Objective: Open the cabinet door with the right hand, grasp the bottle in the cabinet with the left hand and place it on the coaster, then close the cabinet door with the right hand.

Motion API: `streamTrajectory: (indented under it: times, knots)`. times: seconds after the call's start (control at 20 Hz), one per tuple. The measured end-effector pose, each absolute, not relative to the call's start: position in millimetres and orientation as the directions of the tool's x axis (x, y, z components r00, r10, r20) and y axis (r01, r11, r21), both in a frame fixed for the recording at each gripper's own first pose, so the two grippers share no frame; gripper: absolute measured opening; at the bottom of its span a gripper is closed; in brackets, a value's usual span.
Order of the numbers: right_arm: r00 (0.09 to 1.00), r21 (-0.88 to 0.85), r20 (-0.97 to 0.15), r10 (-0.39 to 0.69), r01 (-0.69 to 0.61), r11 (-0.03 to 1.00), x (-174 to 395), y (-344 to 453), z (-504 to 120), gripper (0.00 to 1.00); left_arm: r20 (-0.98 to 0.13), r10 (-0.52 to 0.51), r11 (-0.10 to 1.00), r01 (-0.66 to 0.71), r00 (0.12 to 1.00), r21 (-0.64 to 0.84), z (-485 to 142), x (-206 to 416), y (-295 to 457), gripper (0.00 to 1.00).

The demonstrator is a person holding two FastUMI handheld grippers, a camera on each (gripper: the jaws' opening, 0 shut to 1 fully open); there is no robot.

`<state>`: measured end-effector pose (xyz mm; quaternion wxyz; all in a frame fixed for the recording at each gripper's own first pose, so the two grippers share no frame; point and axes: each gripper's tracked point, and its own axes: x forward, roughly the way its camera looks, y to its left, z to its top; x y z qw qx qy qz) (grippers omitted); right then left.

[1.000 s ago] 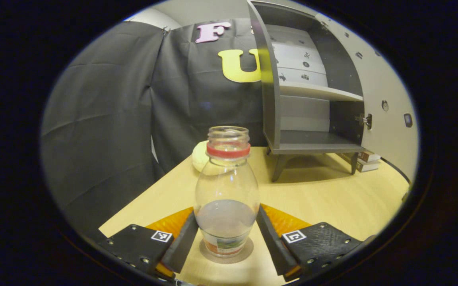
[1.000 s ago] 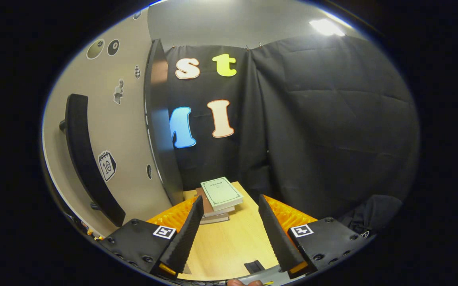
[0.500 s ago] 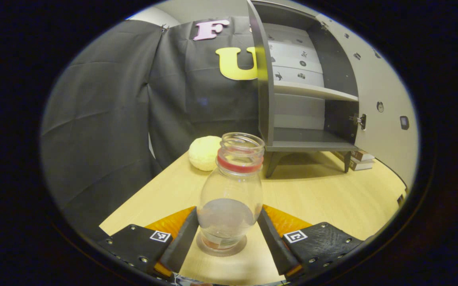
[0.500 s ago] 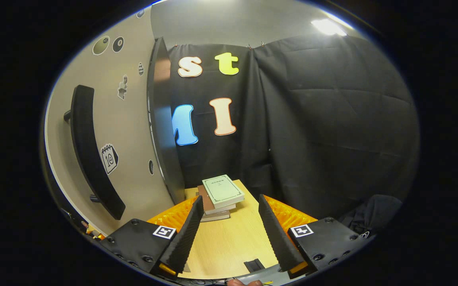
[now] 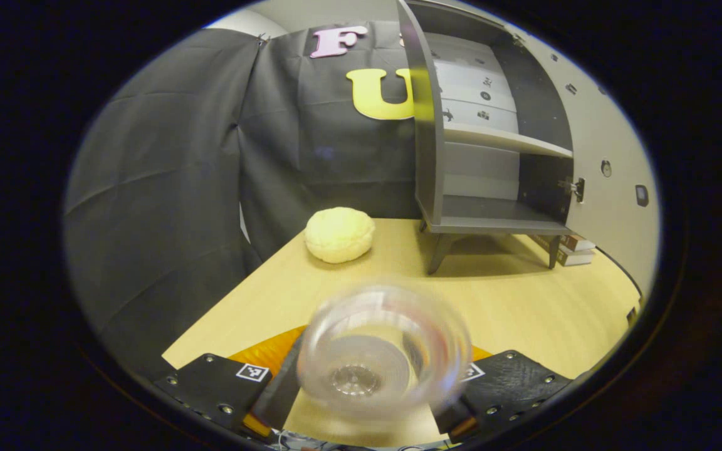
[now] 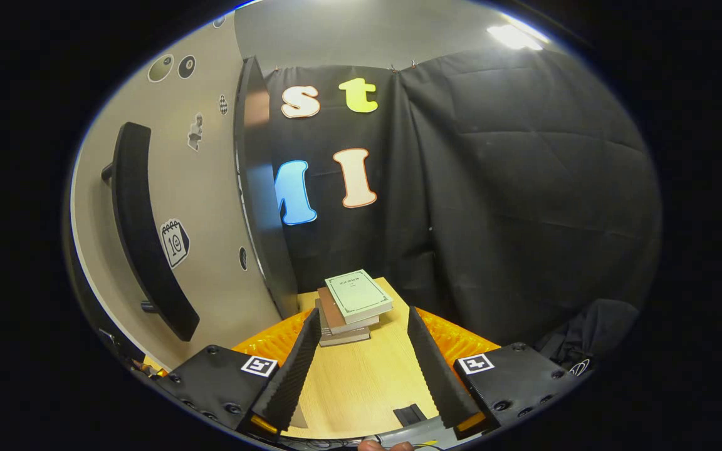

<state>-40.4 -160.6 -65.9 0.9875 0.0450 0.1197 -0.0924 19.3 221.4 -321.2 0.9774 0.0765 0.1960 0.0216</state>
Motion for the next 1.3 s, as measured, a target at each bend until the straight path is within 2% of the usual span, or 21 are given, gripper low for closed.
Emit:
streamTrajectory:
  times: [0.05, 0.1, 0.25, 0.3, 0.4, 0.45, 0.6, 0.7, 0.75, 1.3]
  knots:
    - [0.955, 0.07, -0.246, -0.167, 0.189, 0.979, -40, -159, -67, 0.82, -0.388, 0.051, 0.99, 0.006, 0.92, 0.144, -322, 23, 218, 0.85]
    - [0.955, 0.071, -0.248, -0.164, 0.187, 0.98, -40, -158, -68, 0.82, -0.395, 0.039, 0.991, 0.016, 0.918, 0.134, -322, 26, 216, 0.88]
    - [0.954, 0.067, -0.256, -0.159, 0.181, 0.981, -41, -155, -73, 0.82, -0.41, 0.04, 0.989, 0.022, 0.911, 0.145, -325, 30, 217, 0.84]
    - [0.953, 0.063, -0.259, -0.158, 0.18, 0.982, -42, -154, -75, 0.89, -0.408, 0.039, 0.987, 0.028, 0.912, 0.158, -323, 33, 216, 0.89]
    - [0.951, 0.053, -0.266, -0.157, 0.177, 0.983, -41, -153, -78, 0.89, -0.419, 0.038, 0.983, 0.041, 0.907, 0.179, -322, 41, 216, 0.87]
    - [0.95, 0.051, -0.269, -0.156, 0.176, 0.983, -40, -152, -79, 0.89, -0.433, 0.035, 0.984, 0.045, 0.901, 0.172, -323, 45, 216, 0.77]
    - [0.948, 0.061, -0.28, -0.152, 0.175, 0.983, -39, -149, -83, 0.89, -0.47, 0.025, 0.989, 0.047, 0.882, 0.141, -326, 59, 219, 0.8]
    - [0.947, 0.06, -0.283, -0.151, 0.175, 0.983, -37, -146, -86, 0.89, -0.485, 0.009, 0.991, 0.058, 0.875, 0.123, -326, 66, 218, 0.77]
    - [0.947, 0.056, -0.285, -0.151, 0.174, 0.983, -38, -146, -88, 0.89, -0.492, 0.003, 0.992, 0.061, 0.871, 0.114, -326, 70, 215, 0.8]
    - [0.94, 0.066, -0.305, -0.153, 0.181, 0.981, -35, -138, -101, 0.89, -0.489, -0.015, 0.99, 0.08, 0.872, 0.113, -303, 71, 209, 0.83]
